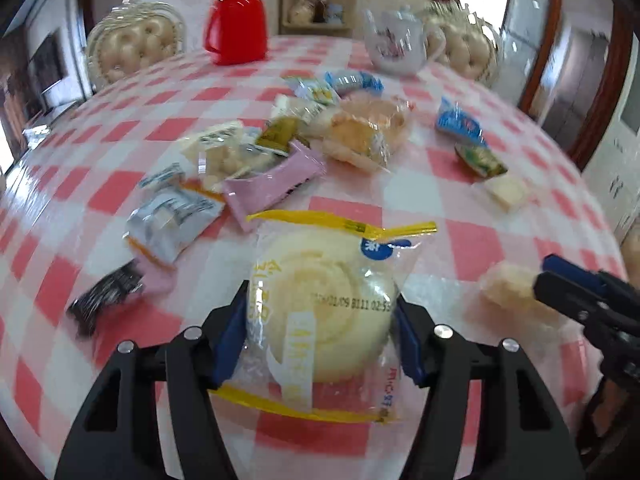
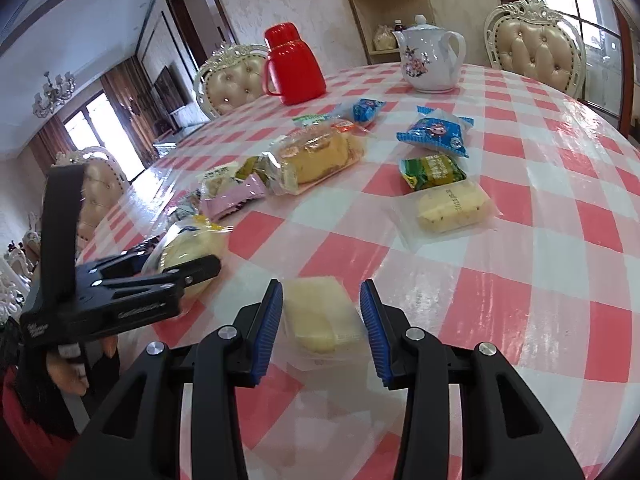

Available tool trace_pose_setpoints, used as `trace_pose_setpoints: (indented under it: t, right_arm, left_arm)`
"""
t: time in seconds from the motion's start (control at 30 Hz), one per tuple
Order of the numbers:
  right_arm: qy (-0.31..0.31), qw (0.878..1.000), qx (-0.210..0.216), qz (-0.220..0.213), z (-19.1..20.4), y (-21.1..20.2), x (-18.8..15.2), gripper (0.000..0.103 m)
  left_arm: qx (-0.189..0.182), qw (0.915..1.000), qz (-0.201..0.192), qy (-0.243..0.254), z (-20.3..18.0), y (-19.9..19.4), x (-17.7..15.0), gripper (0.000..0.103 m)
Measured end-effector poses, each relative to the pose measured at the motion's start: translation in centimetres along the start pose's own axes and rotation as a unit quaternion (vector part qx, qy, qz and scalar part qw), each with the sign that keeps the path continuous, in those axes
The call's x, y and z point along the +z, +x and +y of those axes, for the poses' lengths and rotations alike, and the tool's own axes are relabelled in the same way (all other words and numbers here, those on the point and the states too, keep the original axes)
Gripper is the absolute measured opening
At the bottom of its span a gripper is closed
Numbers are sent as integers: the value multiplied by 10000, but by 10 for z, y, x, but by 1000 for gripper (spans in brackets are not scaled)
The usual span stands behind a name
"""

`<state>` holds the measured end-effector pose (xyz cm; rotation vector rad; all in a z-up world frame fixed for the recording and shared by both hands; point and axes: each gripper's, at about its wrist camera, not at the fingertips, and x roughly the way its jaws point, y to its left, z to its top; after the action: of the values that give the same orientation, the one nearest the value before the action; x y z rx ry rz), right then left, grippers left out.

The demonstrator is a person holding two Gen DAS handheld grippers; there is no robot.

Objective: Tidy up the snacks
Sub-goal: 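Grasp the bagged round bun with the left tool while the right tool grasps a square cake pack, then carry both snacks to the purple-rimmed bin and open both tools to drop them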

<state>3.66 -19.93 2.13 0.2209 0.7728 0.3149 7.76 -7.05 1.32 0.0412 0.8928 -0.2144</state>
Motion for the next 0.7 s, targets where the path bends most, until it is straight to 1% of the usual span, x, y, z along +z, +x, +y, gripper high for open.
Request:
trace_pose_setpoints:
  t: [0.13,0.23,0.4,0.5,0.7]
  right_arm:
    - [-43,9999,120,-22,11,-5,-7,40]
    - [-85,9998,166,-16,25,-8,-14,40]
    - [-209,9992,330,-11,57,-16,-30,40]
    - [-296,9987,422,10,76,-18,-39,40]
    - [-347,9975,607,55,105,-23,-54,40]
  left_arm:
    - [-1,9984,-373,-428,12,-35,-19,63]
    - [108,9958,-624,-656,21,-57,-31,63]
    - [203,9933,-710,-893,32,-82,-58,64]
    - [361,9917,-802,-939,36,-98,-70,64]
    - [488,9895,-754,-1128,53,-126,-96,64]
